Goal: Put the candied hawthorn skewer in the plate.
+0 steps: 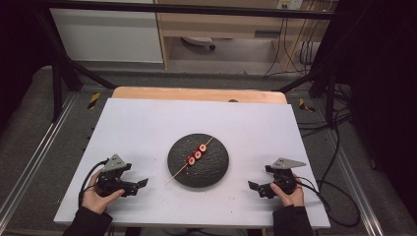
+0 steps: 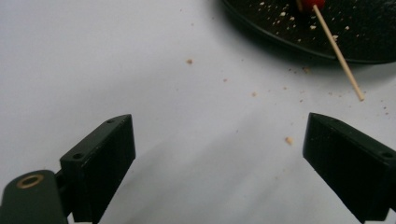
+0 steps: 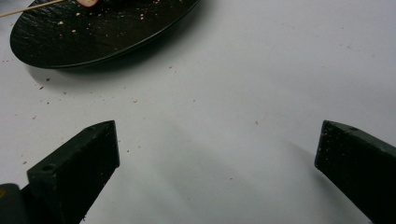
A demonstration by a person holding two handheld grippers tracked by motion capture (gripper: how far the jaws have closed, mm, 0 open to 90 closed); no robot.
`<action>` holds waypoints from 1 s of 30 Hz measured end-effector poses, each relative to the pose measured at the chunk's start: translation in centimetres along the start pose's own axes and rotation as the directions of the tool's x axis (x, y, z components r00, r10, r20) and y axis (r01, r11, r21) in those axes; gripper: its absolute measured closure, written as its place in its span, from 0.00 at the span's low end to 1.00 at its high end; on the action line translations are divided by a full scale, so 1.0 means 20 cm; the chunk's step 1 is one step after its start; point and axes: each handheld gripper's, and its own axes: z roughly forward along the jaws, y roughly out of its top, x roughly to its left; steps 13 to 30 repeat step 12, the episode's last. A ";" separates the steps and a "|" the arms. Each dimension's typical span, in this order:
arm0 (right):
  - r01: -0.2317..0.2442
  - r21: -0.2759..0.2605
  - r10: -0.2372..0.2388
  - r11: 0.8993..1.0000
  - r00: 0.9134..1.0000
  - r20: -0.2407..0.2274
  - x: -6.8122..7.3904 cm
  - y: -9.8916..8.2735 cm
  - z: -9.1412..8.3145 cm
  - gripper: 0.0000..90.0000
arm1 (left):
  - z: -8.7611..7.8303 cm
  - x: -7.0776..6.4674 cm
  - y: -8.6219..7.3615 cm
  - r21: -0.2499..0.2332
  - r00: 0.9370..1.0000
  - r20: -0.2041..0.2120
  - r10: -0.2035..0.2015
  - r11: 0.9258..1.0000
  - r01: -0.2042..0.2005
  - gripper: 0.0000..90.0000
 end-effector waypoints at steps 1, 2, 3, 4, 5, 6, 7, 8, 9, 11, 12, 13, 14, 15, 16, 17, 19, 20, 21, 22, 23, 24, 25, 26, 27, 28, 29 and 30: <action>-0.002 0.003 0.002 1.000 1.000 -0.002 0.00 0.00 0.00 0.01 | 0.00 0.01 -0.01 0.001 1.000 -0.004 -0.003 1.000 0.003 0.10; -0.002 0.002 0.002 1.000 1.000 -0.001 0.00 0.00 0.00 0.01 | 0.00 0.01 -0.02 0.004 1.000 -0.006 -0.002 1.000 0.002 0.10; -0.002 0.003 0.002 1.000 1.000 -0.001 0.00 0.00 0.00 0.01 | -0.01 0.01 -0.02 0.001 1.000 -0.007 -0.006 1.000 0.006 0.10; -0.003 0.002 0.003 1.000 1.000 -0.001 0.00 0.00 0.00 0.01 | -0.01 0.02 -0.03 0.004 1.000 -0.009 -0.004 1.000 0.004 0.10; -0.006 0.004 0.006 1.000 1.000 -0.002 0.00 0.00 0.00 0.01 | -0.01 0.02 -0.03 0.004 1.000 -0.012 -0.006 1.000 0.006 0.10; -0.006 0.004 0.006 1.000 1.000 -0.003 0.00 0.00 0.00 0.01 | -0.01 0.02 -0.03 0.007 1.000 -0.012 -0.002 1.000 0.002 0.10; -0.004 0.005 0.004 1.000 1.000 -0.003 0.00 0.00 0.00 0.01 | -0.01 0.03 -0.04 0.009 1.000 -0.011 -0.002 1.000 0.002 0.10; -0.002 0.006 0.002 1.000 1.000 -0.002 0.00 0.00 0.00 0.01 | -0.01 0.03 -0.04 0.010 1.000 -0.009 -0.004 1.000 0.005 0.10; -0.002 0.008 0.002 1.000 1.000 -0.003 0.00 0.00 0.00 0.01 | -0.01 0.03 -0.04 0.011 1.000 -0.010 -0.003 1.000 0.003 0.10; -0.001 0.008 0.001 1.000 1.000 -0.004 0.00 0.00 0.00 0.01 | -0.01 0.03 -0.04 0.018 1.000 -0.012 0.003 1.000 -0.003 0.10; -0.004 0.010 0.004 1.000 1.000 -0.003 0.00 0.00 0.00 0.01 | -0.01 0.03 -0.04 0.018 1.000 -0.011 0.003 1.000 -0.003 0.10; -0.004 0.010 0.004 1.000 1.000 -0.003 0.00 0.00 0.00 0.01 | -0.01 0.03 -0.04 0.018 1.000 -0.011 0.003 1.000 -0.003 0.10; -0.004 0.010 0.004 1.000 1.000 -0.003 0.00 0.00 0.00 0.01 | -0.01 0.03 -0.04 0.018 1.000 -0.011 0.003 1.000 -0.003 0.10; -0.004 0.010 0.004 1.000 1.000 -0.003 0.00 0.00 0.00 0.01 | -0.01 0.03 -0.04 0.018 1.000 -0.011 0.003 1.000 -0.003 0.10; -0.004 0.010 0.004 1.000 1.000 -0.003 0.00 0.00 0.00 0.01 | -0.01 0.03 -0.04 0.018 1.000 -0.011 0.003 1.000 -0.003 0.10; -0.004 0.010 0.004 1.000 1.000 -0.003 0.00 0.00 0.00 0.01 | -0.01 0.03 -0.04 0.018 1.000 -0.011 0.003 1.000 -0.003 0.10; -0.004 0.010 0.004 1.000 1.000 -0.003 0.00 0.00 0.00 0.01 | -0.01 0.03 -0.04 0.018 1.000 -0.011 0.003 1.000 -0.003 0.10; -0.004 0.010 0.004 1.000 1.000 -0.003 0.00 0.00 0.00 0.01 | -0.01 0.03 -0.04 0.018 1.000 -0.011 0.003 1.000 -0.003 0.10; -0.004 0.010 0.004 1.000 1.000 -0.003 0.00 0.00 0.00 0.01 | -0.01 0.03 -0.04 0.018 1.000 -0.011 0.003 1.000 -0.003 0.10; -0.004 0.010 0.004 1.000 1.000 -0.003 0.00 0.00 0.00 0.01 | -0.01 0.03 -0.04 0.018 1.000 -0.011 0.003 1.000 -0.003 0.10; -0.004 0.010 0.004 1.000 1.000 -0.003 0.00 0.00 0.00 0.01 | -0.01 0.03 -0.04 0.018 1.000 -0.011 0.003 1.000 -0.003 0.10; -0.004 0.010 0.004 1.000 1.000 -0.003 0.00 0.00 0.00 0.01 | -0.01 0.03 -0.04 0.018 1.000 -0.011 0.003 1.000 -0.003 0.10; -0.004 0.010 0.004 1.000 1.000 -0.003 0.00 0.00 0.00 0.01 | -0.01 0.03 -0.04 0.018 1.000 -0.011 0.003 1.000 -0.003 0.10; -0.004 0.010 0.004 1.000 1.000 -0.003 0.00 0.00 0.00 0.01 | -0.01 0.03 -0.04 0.018 1.000 -0.011 0.003 1.000 -0.003 0.10; -0.004 0.010 0.004 1.000 1.000 -0.003 0.00 0.00 0.00 0.01 | -0.01 0.03 -0.04 0.018 1.000 -0.011 0.003 1.000 -0.003 0.10; -0.004 0.010 0.004 1.000 1.000 -0.003 0.00 0.00 0.00 0.01 | -0.01 0.03 -0.04 0.018 1.000 -0.011 0.003 1.000 -0.003 0.10; -0.004 0.010 0.004 1.000 1.000 -0.003 0.00 0.00 0.00 0.01 | -0.01 0.03 -0.04 0.018 1.000 -0.011 0.003 1.000 -0.003 0.10; -0.004 0.010 0.004 1.000 1.000 -0.003 0.00 0.00 0.00 0.01 | -0.01 0.03 -0.04 0.018 1.000 -0.011 0.003 1.000 -0.003 0.10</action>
